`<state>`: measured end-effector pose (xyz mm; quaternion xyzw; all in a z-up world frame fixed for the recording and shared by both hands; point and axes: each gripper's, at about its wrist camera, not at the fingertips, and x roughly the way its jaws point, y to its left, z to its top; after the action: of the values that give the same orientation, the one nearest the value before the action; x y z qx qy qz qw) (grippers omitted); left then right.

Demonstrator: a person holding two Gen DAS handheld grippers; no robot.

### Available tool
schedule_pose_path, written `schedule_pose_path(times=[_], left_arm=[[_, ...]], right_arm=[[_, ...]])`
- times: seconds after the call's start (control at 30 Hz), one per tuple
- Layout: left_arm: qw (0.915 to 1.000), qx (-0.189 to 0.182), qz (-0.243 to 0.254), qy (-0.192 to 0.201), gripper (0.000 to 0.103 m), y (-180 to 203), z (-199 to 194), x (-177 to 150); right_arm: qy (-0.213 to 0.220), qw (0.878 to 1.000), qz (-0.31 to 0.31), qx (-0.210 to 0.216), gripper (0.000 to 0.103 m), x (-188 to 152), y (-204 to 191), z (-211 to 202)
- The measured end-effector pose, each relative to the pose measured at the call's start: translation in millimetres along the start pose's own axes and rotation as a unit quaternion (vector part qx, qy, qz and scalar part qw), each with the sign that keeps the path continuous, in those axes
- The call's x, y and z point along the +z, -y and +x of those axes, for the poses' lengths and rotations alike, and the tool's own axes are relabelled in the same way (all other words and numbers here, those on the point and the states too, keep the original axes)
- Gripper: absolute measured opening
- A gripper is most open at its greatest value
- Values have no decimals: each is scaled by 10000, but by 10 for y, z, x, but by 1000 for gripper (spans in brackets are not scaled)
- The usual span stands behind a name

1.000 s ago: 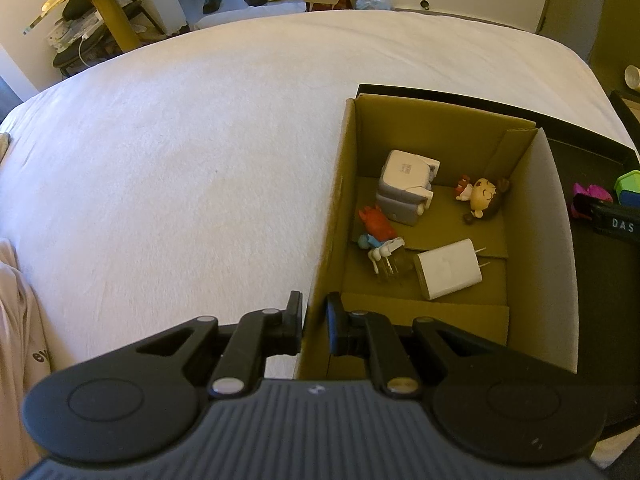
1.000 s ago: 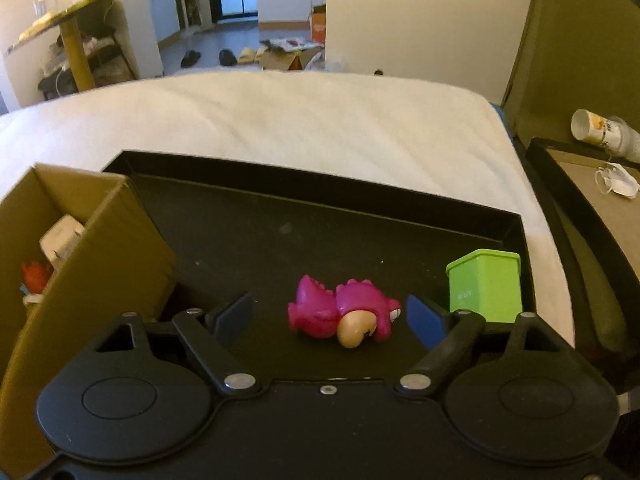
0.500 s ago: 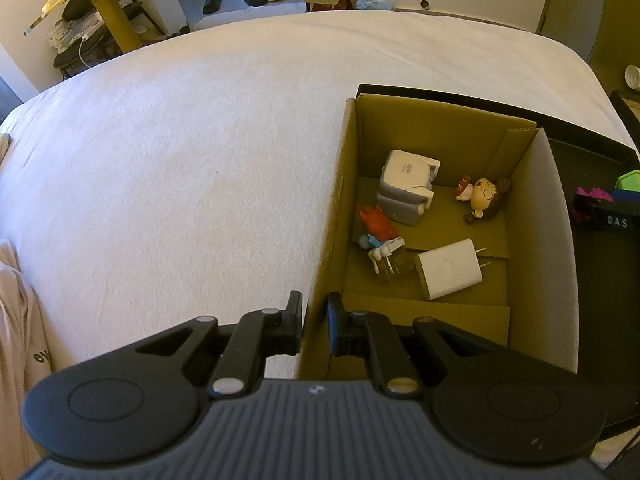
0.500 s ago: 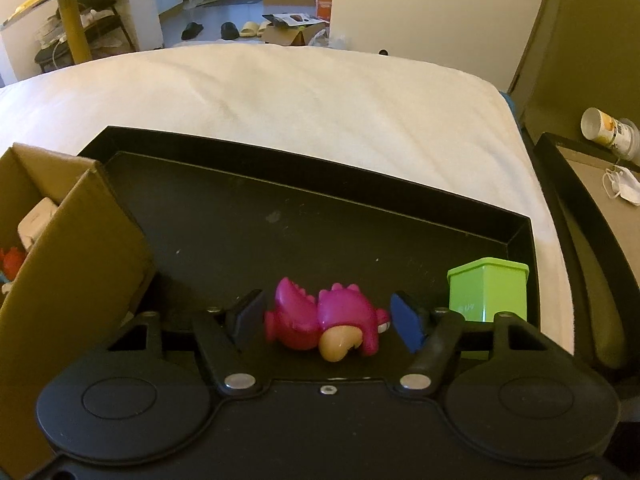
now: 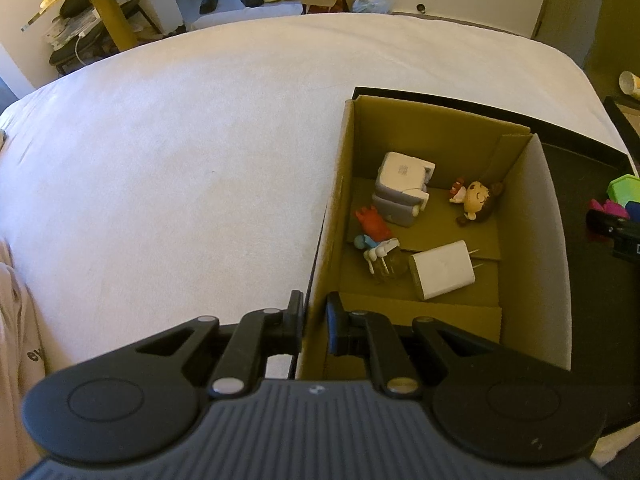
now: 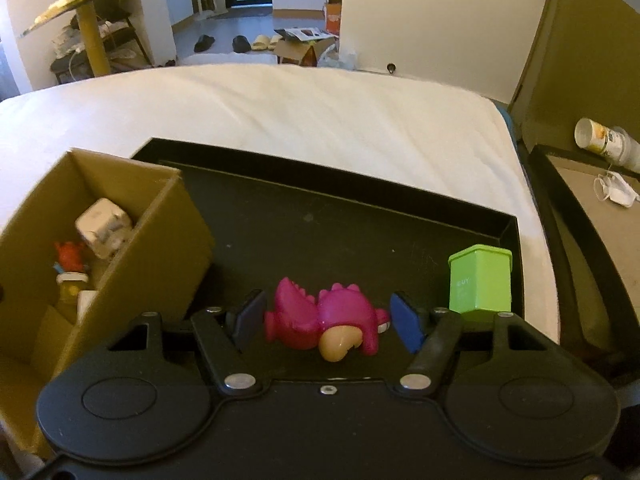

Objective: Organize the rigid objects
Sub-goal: 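Grasp the pink figurine with the right gripper and lift it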

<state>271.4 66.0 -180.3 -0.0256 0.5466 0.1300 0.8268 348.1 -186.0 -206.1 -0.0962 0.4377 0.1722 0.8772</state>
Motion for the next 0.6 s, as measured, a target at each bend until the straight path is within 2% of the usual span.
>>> schedule_pose_path(times=[0.27, 0.43, 0.6], left_arm=[[10000, -53, 2, 22, 9, -16, -30, -13], [9999, -91, -42, 6, 9, -26, -22, -14], [9999, -122, -58, 26, 9, -30, -26, -21]], right_arm=[[203, 9996, -153, 131, 67, 72, -154, -293], [321, 9983, -182, 460, 67, 175, -280, -513], [418, 9968, -346, 586, 67, 283, -435, -633]])
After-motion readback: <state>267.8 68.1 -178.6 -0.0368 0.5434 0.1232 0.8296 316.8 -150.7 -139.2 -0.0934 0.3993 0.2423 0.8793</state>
